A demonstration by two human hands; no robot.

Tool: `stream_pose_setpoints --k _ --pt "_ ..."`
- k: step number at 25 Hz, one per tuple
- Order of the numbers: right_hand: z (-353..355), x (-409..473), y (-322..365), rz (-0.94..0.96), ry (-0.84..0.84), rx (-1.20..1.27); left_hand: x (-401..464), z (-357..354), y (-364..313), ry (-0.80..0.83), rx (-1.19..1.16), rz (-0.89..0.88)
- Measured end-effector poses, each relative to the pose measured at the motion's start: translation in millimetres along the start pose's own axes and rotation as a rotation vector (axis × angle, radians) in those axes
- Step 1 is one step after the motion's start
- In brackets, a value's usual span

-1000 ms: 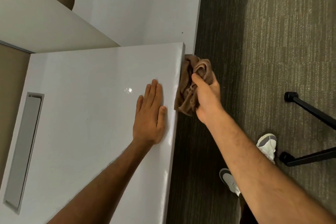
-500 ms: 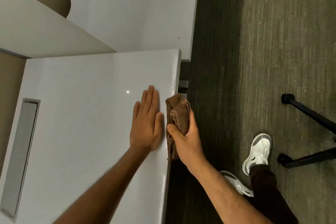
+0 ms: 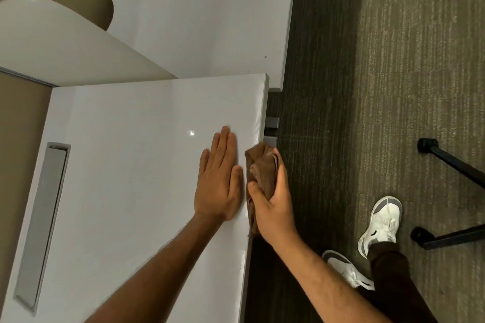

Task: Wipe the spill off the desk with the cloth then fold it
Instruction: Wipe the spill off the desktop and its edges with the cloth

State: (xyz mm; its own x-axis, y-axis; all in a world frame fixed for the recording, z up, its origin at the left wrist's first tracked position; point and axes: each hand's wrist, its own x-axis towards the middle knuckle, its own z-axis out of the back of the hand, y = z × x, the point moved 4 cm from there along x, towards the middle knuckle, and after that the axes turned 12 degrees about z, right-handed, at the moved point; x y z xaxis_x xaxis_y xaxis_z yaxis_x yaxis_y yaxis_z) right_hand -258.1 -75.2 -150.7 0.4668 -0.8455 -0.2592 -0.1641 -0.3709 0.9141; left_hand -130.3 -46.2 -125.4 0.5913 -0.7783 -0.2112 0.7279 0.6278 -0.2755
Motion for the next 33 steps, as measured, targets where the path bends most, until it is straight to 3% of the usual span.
stream_pose_setpoints --k 8,16,18,22,27,33 --pt "9 108 25 0.048 -0.037 -0.099 -1 0 3 0.004 0.018 -0.007" --pt "25 160 47 0.106 -0.077 -0.137 1 -1 -4 0.0 0.069 -0.069" --pt "-3 177 65 0.065 0.071 -0.224 11 12 -3 -0.011 -0.017 0.114" --pt "11 127 52 0.023 -0.024 -0.257 3 5 -4 0.053 0.032 0.061" --pt "12 23 27 -0.062 0.045 -0.269 -2 2 2 0.068 0.044 0.052" --pt "13 84 53 0.001 0.035 -0.349 -1 3 2 0.063 0.045 0.058"
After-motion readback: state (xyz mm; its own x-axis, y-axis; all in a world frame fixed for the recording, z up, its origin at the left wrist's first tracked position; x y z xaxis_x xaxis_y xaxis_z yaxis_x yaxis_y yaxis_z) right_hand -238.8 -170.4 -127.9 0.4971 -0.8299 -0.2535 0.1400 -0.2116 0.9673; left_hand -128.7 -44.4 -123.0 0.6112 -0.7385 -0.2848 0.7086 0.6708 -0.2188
